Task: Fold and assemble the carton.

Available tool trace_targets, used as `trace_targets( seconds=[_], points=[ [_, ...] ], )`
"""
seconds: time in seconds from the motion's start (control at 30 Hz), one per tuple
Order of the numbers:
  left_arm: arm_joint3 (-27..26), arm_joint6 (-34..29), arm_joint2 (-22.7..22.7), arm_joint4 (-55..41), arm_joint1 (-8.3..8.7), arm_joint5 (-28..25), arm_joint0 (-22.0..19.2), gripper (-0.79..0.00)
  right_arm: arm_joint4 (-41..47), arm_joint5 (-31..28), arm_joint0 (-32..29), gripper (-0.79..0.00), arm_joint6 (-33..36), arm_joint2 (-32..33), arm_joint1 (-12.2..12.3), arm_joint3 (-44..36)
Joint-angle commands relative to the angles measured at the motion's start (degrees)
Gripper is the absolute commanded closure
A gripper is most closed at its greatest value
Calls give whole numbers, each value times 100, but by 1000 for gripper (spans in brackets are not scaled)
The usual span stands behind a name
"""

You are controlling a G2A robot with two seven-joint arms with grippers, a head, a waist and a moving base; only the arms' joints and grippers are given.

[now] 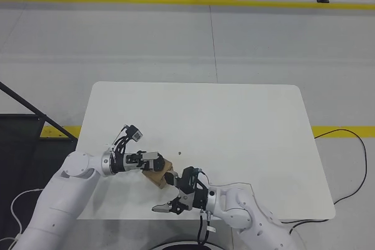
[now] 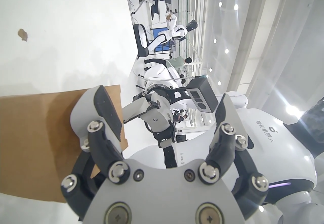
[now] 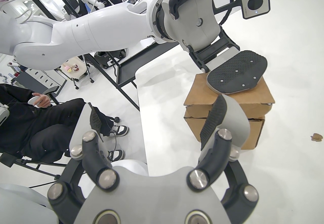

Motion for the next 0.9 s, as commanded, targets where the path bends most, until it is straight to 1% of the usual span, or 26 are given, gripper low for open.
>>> trace_targets(
  seconds=[0.0,0.37,0.57,0.7,0.87],
  points=[
    [-17,3,-3,3,2,5,12,-785,-18,-7,-13,-785,-23,6,3,-2],
    [-38,16,17,14,2,13,28,-785,16,-21,15,-785,46,-37,-2,61],
    [-17,31,30,-19,-4,5,14,-785,44,-23,-28,-785,-39,-2,6,98],
    [21,26,47,-22,-9,-2,-1,-785,327,122,-109,-785,42,54,15,98],
    [49,18,65,-33,-14,-16,-20,-785,679,163,-87,-785,188,70,10,109]
  ],
)
